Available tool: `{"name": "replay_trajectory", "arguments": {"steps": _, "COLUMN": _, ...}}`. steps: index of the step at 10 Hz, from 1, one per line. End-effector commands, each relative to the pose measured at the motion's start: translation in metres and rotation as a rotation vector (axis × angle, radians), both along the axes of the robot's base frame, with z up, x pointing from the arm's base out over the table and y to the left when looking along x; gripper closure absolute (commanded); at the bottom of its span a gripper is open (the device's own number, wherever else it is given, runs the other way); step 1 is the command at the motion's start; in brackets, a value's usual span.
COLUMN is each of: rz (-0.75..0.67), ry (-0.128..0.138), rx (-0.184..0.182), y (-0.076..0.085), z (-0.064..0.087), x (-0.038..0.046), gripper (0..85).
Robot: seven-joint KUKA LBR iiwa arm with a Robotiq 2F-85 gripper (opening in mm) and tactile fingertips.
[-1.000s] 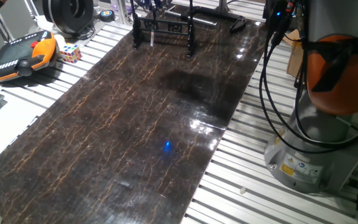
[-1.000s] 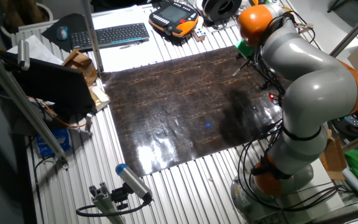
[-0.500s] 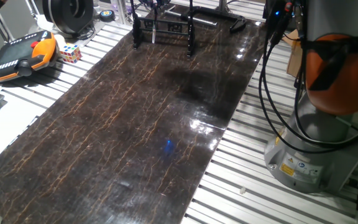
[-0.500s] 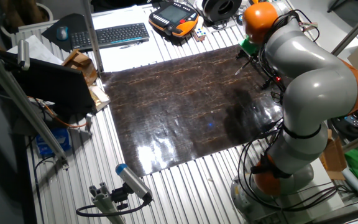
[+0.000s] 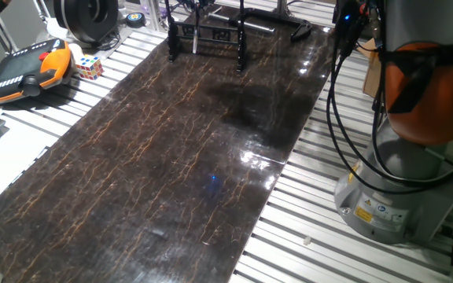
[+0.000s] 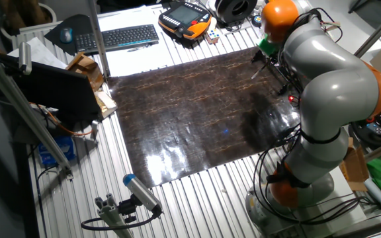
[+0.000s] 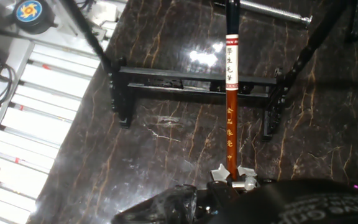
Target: Place the brush on the pen rack
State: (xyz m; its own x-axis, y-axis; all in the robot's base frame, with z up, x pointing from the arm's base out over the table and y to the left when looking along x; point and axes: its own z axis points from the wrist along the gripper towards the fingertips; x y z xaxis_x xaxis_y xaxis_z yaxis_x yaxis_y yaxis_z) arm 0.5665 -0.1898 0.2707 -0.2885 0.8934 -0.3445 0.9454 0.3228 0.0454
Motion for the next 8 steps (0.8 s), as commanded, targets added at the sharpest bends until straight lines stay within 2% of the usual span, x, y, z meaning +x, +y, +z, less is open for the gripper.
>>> {"name": "replay_trajectory", "arguments": {"steps": 1, "rz": 0.001, "ry": 0.001, "rx": 0.001, "y": 0.002, "z": 0.0, "x": -0.0001, "gripper": 84.0}}
{"name": "replay_trajectory", "arguments": {"steps": 2, "rz": -0.005, "ry": -0.004, "rx": -0.011, "y": 0.007, "z": 0.0014, "x": -0.0006, "gripper": 84.0}}
{"name": "replay_trajectory", "arguments": {"steps": 4, "rz": -0.049, "ry": -0.016, "rx": -0.024, "y": 0.007, "z": 0.0014, "x": -0.0006, "gripper": 84.0}}
{"name": "replay_trajectory", "arguments": {"steps": 8, "rz": -0.155, "ry": -0.003, "rx": -0.055, "y": 0.007, "z": 0.0014, "x": -0.0006, "gripper": 84.0}}
